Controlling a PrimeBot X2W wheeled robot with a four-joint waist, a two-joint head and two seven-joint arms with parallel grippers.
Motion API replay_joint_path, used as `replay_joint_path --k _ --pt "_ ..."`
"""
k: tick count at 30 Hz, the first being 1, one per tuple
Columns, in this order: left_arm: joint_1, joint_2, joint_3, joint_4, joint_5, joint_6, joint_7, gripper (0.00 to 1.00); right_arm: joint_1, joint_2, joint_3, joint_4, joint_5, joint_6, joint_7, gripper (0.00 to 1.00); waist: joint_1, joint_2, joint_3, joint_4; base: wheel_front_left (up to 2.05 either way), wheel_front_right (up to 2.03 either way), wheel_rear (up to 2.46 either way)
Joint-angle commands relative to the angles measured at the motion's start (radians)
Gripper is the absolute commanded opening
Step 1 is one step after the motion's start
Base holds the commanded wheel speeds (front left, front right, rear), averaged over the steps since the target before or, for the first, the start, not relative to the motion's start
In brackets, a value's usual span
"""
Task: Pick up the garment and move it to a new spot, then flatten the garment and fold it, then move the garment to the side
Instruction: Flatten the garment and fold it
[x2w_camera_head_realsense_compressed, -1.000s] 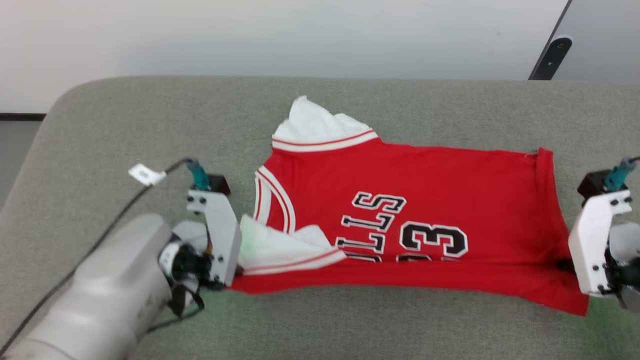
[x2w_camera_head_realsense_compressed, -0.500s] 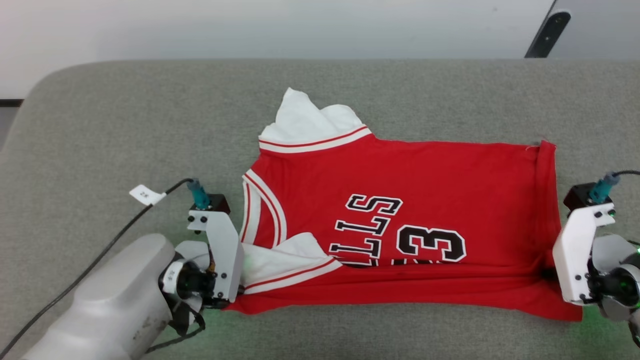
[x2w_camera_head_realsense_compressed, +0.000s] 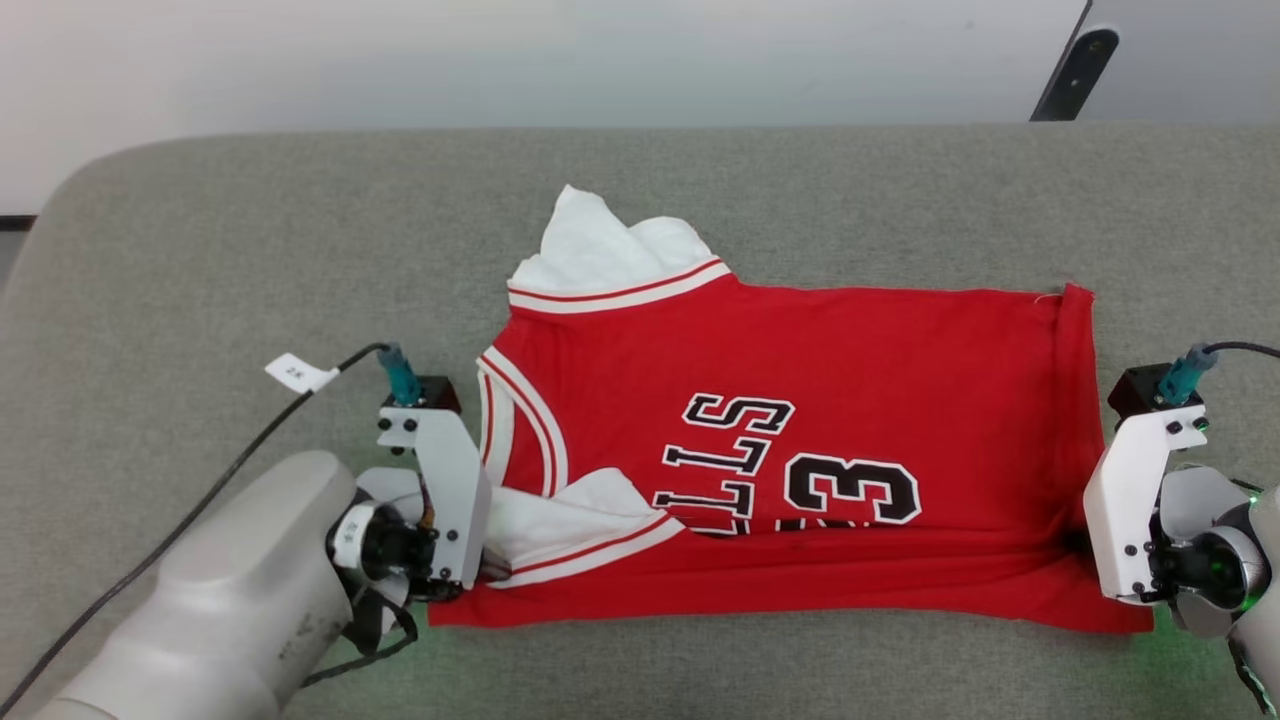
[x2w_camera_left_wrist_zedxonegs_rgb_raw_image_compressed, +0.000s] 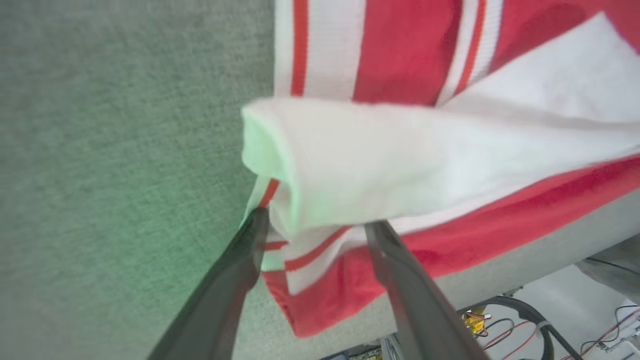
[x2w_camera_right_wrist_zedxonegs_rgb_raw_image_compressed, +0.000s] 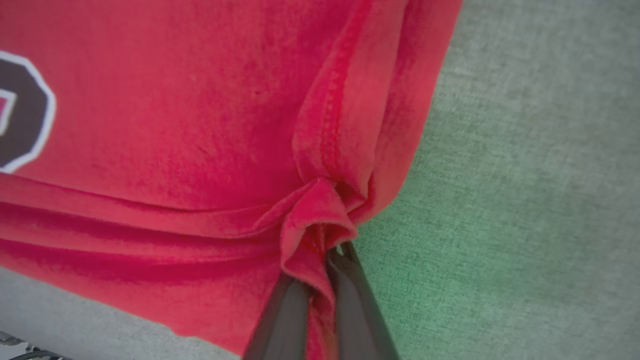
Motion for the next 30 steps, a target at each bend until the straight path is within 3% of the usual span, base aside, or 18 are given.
replay_joint_path --k 1,8,9,10,11,15,20,26,30 --pt "0.031 0.021 -0.021 0.023 0.02 0.012 -0.002 1.0 0.044 0.016 0.018 0.03 0.005 -0.001 0.003 0.0 0.0 -0.0001 -0.022 0.014 0.0 0.0 0.0" --pt "0.009 0.07 -0.006 -0.096 0.03 0.039 -0.001 1.0 0.062 0.036 0.025 0.081 0.002 -0.001 -0.019 0.0 0.0 -0.0001 -0.066 0.03 0.0 0.0 0.0" --pt "0.014 0.079 0.0 -0.113 0.029 0.046 -0.01 1.0 0.063 0.038 0.024 0.092 -0.002 -0.001 -0.024 0.19 0.0 -0.0001 -0.072 0.031 0.0 0.0 0.0" --pt "0.022 0.089 0.007 -0.133 0.024 0.054 -0.02 1.0 0.062 0.04 0.02 0.103 -0.012 -0.001 -0.031 0.45 0.0 -0.0001 -0.077 0.031 0.0 0.0 0.0" --pt "0.032 0.101 0.017 -0.152 0.02 0.064 -0.034 1.0 0.059 0.042 0.016 0.117 -0.022 -0.001 -0.04 1.0 0.0 -0.0001 -0.083 0.031 0.0 0.0 0.0" --pt "0.079 0.131 0.055 -0.233 0.019 0.103 -0.128 1.0 0.053 0.061 -0.001 0.168 -0.055 -0.001 -0.084 1.0 0.0 -0.0001 -0.109 0.028 0.0 0.0 0.0" --pt "0.167 0.165 0.106 -0.323 0.018 0.111 -0.282 1.0 0.064 0.054 0.004 0.173 -0.059 -0.001 -0.121 1.0 0.0 -0.0001 -0.162 0.015 0.0 0.0 0.0" --pt "0.278 0.201 0.156 -0.423 0.051 0.089 -0.509 1.0 0.103 0.011 0.028 0.067 -0.047 -0.001 -0.219 1.0 0.0 -0.0001 -0.219 -0.005 0.0 0.0 0.0" --pt "0.358 0.209 0.188 -0.471 0.079 0.082 -0.681 1.0 0.152 -0.045 0.029 -0.044 -0.069 -0.001 -0.366 1.0 0.0 -0.0001 -0.242 -0.016 0.0 0.0 0.0"
